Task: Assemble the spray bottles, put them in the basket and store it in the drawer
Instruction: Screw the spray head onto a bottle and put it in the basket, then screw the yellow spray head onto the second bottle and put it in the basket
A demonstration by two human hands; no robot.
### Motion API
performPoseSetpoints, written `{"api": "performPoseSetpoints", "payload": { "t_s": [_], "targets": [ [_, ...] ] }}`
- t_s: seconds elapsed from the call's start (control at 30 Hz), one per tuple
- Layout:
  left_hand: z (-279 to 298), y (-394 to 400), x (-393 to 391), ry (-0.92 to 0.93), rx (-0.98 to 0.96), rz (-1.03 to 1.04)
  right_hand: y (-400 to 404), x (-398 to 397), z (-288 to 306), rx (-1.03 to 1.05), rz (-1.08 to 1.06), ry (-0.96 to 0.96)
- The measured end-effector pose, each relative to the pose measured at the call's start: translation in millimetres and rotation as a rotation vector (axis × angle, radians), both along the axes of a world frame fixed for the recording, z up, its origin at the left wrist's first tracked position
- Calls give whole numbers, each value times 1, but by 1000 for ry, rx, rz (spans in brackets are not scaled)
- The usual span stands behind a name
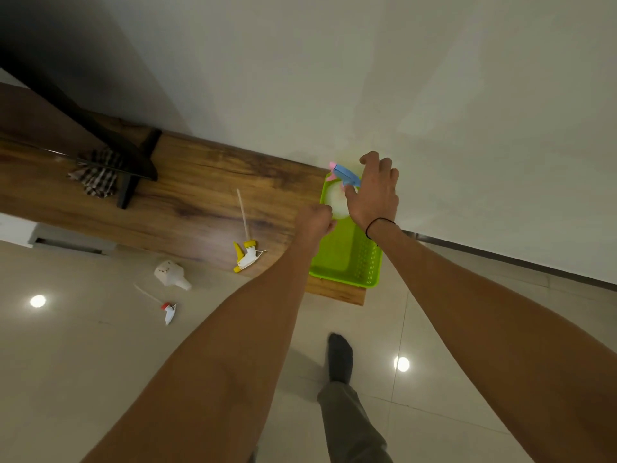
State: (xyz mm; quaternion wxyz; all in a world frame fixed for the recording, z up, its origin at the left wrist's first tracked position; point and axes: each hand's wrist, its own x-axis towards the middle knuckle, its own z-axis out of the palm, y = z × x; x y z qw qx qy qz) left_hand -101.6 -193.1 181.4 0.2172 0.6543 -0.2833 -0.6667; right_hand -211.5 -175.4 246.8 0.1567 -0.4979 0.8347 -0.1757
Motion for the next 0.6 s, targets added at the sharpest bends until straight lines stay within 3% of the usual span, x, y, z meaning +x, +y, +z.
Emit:
{"api": "performPoseSetpoints", "payload": {
  "t_s": [0.1,0.27,0.6],
  "targets": [
    [9,-4,15,-19,-23,2,9,13,7,-80,0,64],
    [26,0,51,6,-80,1,13,50,18,-156,72,-21],
    [27,5,183,-47,-100,130,16,169,-13,57,114,-190]
  ]
}}
